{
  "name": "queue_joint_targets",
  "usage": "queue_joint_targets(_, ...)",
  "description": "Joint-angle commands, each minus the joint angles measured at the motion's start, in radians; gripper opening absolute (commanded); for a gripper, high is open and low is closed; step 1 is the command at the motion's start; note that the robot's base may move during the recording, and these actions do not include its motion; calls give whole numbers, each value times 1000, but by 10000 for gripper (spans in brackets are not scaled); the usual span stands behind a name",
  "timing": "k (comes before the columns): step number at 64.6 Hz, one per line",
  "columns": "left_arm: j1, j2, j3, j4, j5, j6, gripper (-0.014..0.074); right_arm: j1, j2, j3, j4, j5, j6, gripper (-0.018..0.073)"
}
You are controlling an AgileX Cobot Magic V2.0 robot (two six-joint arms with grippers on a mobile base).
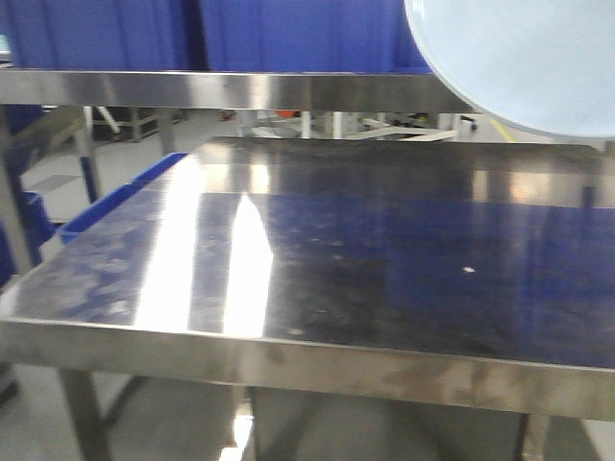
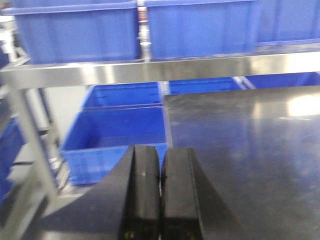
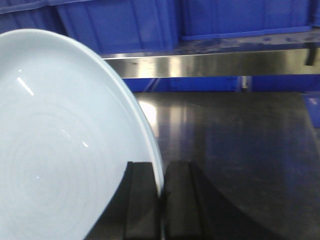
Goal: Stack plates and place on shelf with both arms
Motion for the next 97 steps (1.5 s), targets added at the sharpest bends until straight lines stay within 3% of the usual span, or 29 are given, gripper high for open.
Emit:
queue_joint_targets(1,3,1,-29,-2,-94,-5,83,-5,-7,-32,0,-111,-6,48)
queue_joint_targets(97,3,1,-29,-2,-94,-5,83,-5,-7,-32,0,-111,-6,48)
